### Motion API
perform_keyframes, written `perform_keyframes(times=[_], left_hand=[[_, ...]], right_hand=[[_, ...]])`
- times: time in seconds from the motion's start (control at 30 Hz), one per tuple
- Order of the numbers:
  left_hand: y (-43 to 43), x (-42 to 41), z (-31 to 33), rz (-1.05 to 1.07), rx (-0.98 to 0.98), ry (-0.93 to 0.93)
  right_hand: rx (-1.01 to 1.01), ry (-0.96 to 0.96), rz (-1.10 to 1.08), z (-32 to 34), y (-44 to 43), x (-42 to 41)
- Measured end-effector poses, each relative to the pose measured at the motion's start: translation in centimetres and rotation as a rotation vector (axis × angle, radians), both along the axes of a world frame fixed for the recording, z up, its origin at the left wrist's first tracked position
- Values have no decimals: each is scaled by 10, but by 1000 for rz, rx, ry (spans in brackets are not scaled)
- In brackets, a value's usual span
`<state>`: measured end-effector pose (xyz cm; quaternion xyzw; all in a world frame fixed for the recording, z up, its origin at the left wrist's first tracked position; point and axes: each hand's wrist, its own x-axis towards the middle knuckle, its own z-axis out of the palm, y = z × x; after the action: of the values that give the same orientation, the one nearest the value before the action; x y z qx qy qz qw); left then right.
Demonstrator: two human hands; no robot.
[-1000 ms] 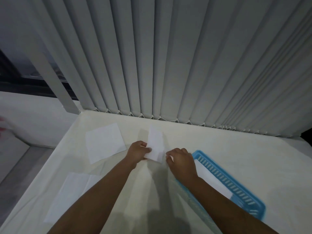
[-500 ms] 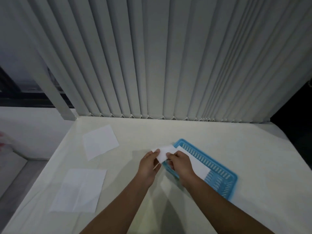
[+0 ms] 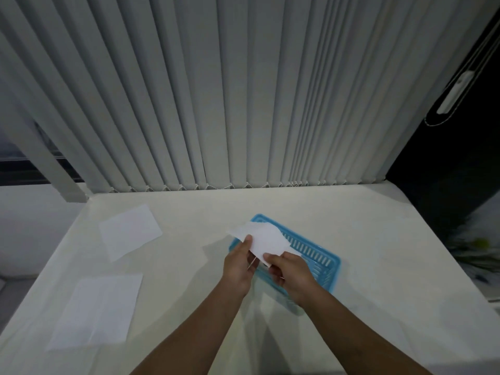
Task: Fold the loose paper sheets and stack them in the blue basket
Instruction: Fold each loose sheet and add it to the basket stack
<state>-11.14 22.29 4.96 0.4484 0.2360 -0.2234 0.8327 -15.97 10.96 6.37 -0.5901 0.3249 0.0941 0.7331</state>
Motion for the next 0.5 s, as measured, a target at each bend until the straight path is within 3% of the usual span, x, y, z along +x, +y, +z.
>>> perform_keyframes(times=[0.5], left_hand=[[19, 51, -3, -36, 157, 27]], right_hand=[[-181, 64, -127, -15, -31, 8]])
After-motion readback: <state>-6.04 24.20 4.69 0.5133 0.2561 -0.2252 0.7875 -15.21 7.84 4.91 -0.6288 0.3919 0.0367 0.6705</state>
